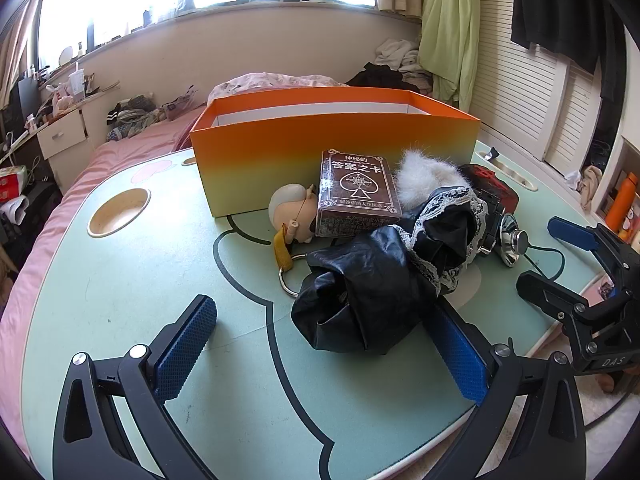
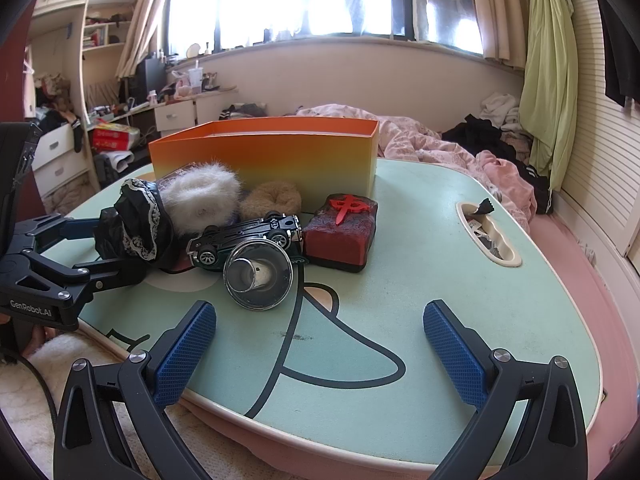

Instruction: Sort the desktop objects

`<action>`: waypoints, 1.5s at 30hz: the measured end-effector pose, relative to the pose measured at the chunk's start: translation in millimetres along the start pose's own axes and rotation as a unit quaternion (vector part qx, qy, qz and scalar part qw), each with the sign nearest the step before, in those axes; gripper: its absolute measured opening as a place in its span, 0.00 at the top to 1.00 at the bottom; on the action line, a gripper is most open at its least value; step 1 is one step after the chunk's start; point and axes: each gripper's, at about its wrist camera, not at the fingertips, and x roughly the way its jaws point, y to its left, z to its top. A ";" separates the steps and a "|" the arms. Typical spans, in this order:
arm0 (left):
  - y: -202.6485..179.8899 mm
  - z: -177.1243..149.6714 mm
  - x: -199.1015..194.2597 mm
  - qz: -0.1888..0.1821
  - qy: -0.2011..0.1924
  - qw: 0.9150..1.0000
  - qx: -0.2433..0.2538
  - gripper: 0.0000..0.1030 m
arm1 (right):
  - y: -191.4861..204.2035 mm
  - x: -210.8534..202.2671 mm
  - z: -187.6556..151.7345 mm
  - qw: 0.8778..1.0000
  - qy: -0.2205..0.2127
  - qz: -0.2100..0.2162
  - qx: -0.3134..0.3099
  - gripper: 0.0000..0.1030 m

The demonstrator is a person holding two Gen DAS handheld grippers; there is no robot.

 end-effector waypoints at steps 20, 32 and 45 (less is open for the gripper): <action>-0.1 -0.2 -0.1 0.000 0.000 1.000 0.000 0.00 | 0.4 -0.8 -0.2 1.000 0.000 0.000 0.000 0.00; -0.1 0.0 0.0 0.000 -0.001 1.000 -0.001 0.00 | -26.2 -40.4 41.1 1.000 -0.012 -0.001 -0.016 0.00; -2.8 0.9 -1.7 0.000 -0.004 1.000 0.003 0.00 | -20.8 119.5 191.8 0.942 0.320 0.095 0.033 0.64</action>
